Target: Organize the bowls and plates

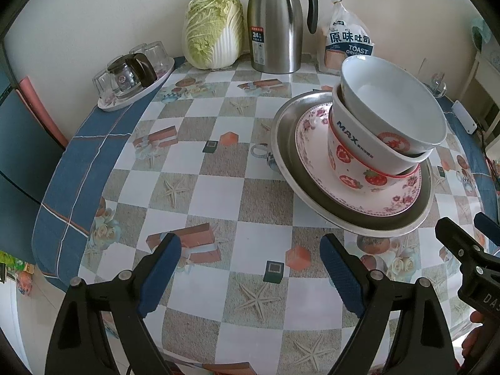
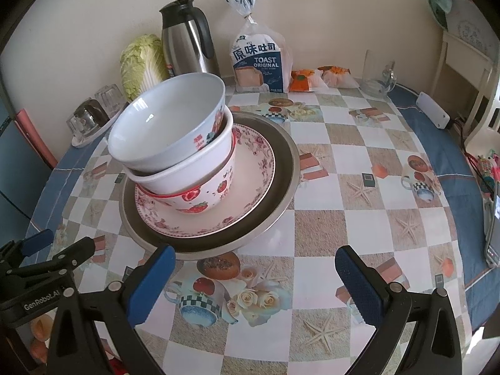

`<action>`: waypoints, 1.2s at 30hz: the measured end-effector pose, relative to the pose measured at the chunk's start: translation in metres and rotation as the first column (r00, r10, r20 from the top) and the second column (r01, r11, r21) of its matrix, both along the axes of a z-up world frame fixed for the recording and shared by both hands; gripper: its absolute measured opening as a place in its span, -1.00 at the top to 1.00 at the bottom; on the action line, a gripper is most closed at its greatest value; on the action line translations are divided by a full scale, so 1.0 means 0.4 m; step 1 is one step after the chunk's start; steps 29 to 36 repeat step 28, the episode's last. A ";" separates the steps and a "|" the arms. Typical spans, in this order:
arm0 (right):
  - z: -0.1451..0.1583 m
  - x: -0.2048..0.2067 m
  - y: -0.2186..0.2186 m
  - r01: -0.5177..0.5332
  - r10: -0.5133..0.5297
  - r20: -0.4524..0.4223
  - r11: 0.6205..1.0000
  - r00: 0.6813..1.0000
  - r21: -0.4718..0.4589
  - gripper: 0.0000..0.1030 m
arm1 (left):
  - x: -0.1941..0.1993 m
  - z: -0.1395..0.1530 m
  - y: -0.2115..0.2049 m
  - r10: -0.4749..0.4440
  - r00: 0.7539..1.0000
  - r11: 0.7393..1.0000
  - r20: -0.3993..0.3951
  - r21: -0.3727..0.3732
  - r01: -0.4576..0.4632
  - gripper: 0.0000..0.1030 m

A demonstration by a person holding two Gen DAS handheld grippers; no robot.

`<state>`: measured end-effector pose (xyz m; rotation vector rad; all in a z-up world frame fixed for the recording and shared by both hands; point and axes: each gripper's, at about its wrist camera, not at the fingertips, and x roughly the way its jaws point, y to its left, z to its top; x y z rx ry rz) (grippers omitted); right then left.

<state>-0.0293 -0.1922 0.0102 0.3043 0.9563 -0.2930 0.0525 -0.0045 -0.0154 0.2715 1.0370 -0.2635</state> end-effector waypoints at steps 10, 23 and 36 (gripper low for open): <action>-0.003 0.000 0.000 0.000 0.000 -0.002 1.000 1.000 0.001 -1.00 | 0.000 0.000 0.000 -0.001 1.000 1.000 0.000 0.001 0.001 -0.76; -0.010 -0.002 -0.002 0.001 -0.001 -0.009 1.000 1.000 0.005 -1.00 | -0.006 0.016 0.006 0.005 0.999 1.000 0.038 -0.005 -0.005 -0.76; -0.010 -0.001 -0.003 0.001 -0.001 -0.011 1.000 1.000 0.008 -1.00 | -0.003 0.015 0.005 0.000 1.000 1.000 0.028 -0.009 0.000 -0.76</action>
